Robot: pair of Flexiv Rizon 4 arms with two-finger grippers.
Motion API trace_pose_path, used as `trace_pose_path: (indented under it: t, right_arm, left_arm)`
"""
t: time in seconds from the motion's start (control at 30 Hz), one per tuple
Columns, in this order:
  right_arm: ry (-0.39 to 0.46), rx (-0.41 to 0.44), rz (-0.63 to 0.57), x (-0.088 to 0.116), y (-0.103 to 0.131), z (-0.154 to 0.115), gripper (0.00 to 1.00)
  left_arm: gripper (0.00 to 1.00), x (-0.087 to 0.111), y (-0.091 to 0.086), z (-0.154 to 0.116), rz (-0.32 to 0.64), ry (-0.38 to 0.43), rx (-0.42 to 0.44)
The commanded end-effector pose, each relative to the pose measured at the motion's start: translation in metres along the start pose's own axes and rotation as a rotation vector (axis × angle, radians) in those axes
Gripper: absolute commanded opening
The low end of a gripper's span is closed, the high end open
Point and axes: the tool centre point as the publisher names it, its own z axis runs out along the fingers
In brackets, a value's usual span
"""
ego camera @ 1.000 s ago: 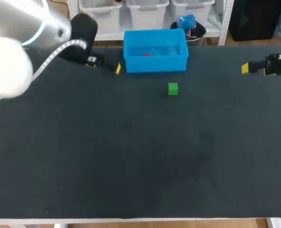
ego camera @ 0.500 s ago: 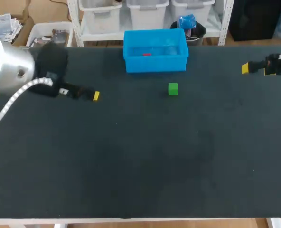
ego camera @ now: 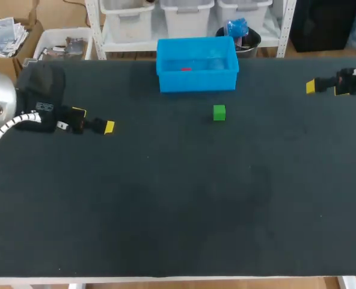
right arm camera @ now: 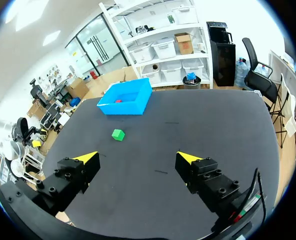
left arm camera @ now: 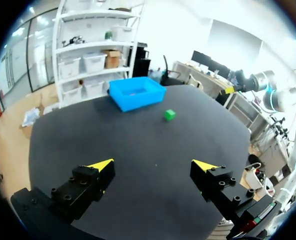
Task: Use the left arm to pick the red cube and place it into the blue plastic box first, then use the right arm to grasp the green cube and put it into the same blue plastic box after the first action is fully finished.
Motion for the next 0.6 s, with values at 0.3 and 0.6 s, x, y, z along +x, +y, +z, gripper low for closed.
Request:
trace_pose_path:
  t: [0.3, 0.6]
  right_arm:
    - [0.129, 0.154, -0.099, -0.015, 0.016, 0.013, 1.00]
    - [0.274, 0.227, -0.068, -0.016, 0.054, 0.052, 1.00]
  left_arm:
    - [1.00, -0.002, 0.002, 0.001, 0.000, 0.006, 0.009]
    - [1.00, -0.002, 0.002, 0.001, 0.000, 0.006, 0.009]
